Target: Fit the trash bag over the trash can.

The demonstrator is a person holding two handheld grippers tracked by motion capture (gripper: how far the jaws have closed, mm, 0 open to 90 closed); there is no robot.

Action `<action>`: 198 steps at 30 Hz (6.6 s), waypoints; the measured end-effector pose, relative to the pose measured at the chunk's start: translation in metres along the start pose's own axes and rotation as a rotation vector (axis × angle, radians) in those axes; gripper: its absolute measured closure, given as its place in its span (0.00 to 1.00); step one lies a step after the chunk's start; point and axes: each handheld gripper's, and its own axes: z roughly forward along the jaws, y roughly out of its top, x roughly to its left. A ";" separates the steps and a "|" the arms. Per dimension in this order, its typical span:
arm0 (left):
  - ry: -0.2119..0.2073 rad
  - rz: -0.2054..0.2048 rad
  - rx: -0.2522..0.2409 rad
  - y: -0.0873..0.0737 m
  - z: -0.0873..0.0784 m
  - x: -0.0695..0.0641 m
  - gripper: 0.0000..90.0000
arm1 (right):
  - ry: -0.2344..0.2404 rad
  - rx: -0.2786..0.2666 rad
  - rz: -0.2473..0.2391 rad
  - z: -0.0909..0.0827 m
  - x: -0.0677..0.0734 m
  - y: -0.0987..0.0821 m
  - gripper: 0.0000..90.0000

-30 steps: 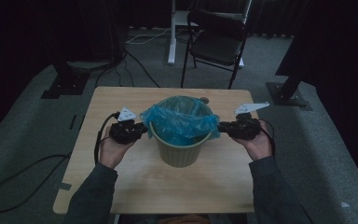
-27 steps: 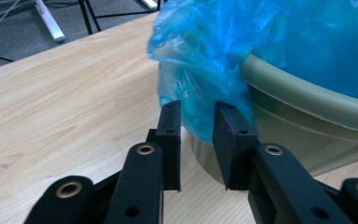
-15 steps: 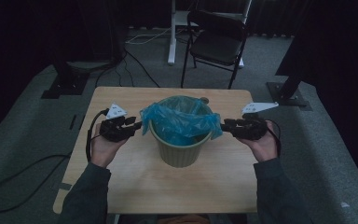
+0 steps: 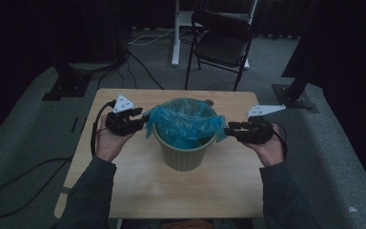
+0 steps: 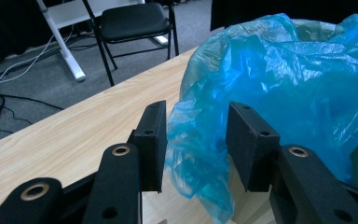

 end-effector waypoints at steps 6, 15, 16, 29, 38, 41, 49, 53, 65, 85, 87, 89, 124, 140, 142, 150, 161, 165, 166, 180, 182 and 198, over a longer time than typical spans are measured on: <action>-0.002 0.004 0.008 0.004 0.006 -0.002 0.66 | 0.006 0.009 -0.003 0.004 0.001 0.001 0.70; -0.010 0.003 0.003 0.006 0.006 -0.004 0.68 | 0.012 0.011 0.001 0.012 0.001 0.004 0.70; -0.012 0.005 0.005 0.006 0.006 -0.004 0.68 | 0.011 0.011 0.001 0.012 0.001 0.004 0.71; -0.018 0.002 0.007 0.005 0.008 -0.005 0.68 | 0.007 0.009 0.009 0.018 0.000 0.007 0.72; -0.024 0.000 0.010 0.005 0.011 -0.006 0.70 | 0.010 0.009 0.012 0.023 -0.001 0.009 0.72; -0.024 -0.003 0.013 0.005 0.012 -0.005 0.73 | 0.010 0.012 0.015 0.025 -0.001 0.009 0.72; -0.022 -0.040 0.008 0.005 0.014 -0.002 0.91 | 0.023 0.013 0.033 0.029 -0.003 0.009 0.88; -0.023 -0.038 0.002 0.004 0.010 -0.002 0.96 | 0.032 0.009 0.032 0.026 -0.003 0.008 0.96; -0.044 -0.040 0.008 -0.014 0.001 -0.007 0.97 | 0.064 0.026 0.023 0.018 0.003 -0.004 0.99; -0.082 -0.038 0.021 -0.040 -0.001 -0.022 0.96 | 0.141 0.070 -0.007 0.022 0.016 -0.016 1.00; -0.085 -0.033 0.025 -0.043 -0.002 -0.023 0.96 | 0.147 0.073 -0.008 0.023 0.016 -0.016 1.00; -0.089 -0.030 0.030 -0.045 -0.001 -0.025 0.96 | 0.156 0.078 -0.011 0.024 0.017 -0.017 1.00; -0.118 0.018 0.060 -0.060 0.010 -0.046 0.96 | 0.205 0.141 -0.013 0.040 0.025 -0.036 1.00; -0.102 -0.005 0.025 -0.060 -0.008 -0.037 0.88 | 0.184 0.156 -0.036 0.037 0.027 -0.038 1.00; -0.096 -0.017 0.010 -0.058 -0.012 -0.033 0.87 | 0.186 0.148 -0.031 0.035 0.026 -0.038 1.00; -0.069 -0.017 -0.040 -0.045 -0.025 -0.026 0.83 | 0.182 0.132 -0.034 0.029 0.027 -0.036 0.99; -0.103 -0.042 -0.038 -0.021 -0.007 -0.021 0.79 | 0.160 0.131 -0.051 0.025 0.029 -0.032 0.93; -0.142 -0.059 -0.019 -0.022 -0.001 -0.022 0.77 | 0.156 0.118 -0.056 0.021 0.030 -0.031 0.88; -0.147 -0.062 -0.015 -0.023 0.000 -0.022 0.76 | 0.153 0.114 -0.055 0.020 0.029 -0.030 0.85; -0.221 -0.082 0.008 -0.036 -0.008 -0.023 0.74 | 0.107 0.052 -0.045 0.014 0.026 -0.019 0.71; -0.233 -0.083 0.010 -0.037 -0.009 -0.023 0.74 | 0.098 0.051 -0.037 0.013 0.024 -0.017 0.71; -0.246 -0.045 0.034 -0.042 -0.008 -0.032 0.83 | 0.085 0.051 -0.034 0.019 0.019 -0.013 0.71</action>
